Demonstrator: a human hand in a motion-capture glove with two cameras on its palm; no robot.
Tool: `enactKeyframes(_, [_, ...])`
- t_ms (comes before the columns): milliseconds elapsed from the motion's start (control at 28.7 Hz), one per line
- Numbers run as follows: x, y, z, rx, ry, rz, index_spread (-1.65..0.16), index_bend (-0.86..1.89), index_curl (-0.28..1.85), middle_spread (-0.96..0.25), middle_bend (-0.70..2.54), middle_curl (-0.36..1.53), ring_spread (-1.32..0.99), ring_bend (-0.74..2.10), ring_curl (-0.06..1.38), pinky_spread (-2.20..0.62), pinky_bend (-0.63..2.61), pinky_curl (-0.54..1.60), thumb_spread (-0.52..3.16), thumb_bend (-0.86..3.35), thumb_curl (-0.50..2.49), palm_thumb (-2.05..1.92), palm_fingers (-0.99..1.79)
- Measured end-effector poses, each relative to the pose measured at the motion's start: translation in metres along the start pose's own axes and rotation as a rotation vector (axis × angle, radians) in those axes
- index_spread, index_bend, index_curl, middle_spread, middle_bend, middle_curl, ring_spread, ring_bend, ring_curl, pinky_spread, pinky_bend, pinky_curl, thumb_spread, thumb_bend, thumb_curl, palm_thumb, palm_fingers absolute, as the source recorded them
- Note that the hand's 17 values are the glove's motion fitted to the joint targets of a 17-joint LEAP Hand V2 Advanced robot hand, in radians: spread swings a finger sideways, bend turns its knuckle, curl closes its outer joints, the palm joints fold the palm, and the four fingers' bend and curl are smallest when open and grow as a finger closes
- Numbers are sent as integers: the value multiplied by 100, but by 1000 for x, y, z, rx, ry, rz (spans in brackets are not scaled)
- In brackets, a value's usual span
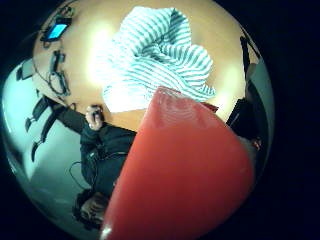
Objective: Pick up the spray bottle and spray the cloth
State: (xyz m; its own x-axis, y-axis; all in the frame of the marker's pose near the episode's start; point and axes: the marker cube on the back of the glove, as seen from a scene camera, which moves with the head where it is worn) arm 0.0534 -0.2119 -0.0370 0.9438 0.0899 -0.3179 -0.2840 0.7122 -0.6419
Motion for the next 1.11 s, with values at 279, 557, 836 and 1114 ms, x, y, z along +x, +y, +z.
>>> enactKeyframes(279, [-29,-30,52,-75,173,66,-32,19,58,-23,58,52,-23,70,46,-32,41,39,31,-3,75,100,136])
enactKeyframes(557, [-37,-50,76,-69,166,93,-32,18,59,-23,58,52,-23,70,46,-32,42,39,33,-3,76,99,135])
enactKeyframes(836, [-61,-34,12,138,-212,-89,-32,18,59,-23,59,52,-23,69,46,-32,43,39,33,-3,77,98,134])
enactKeyframes(1114, [-80,-17,-54,374,-534,-291,-32,18,60,-23,59,52,-23,69,46,-32,43,39,34,-3,78,98,134])
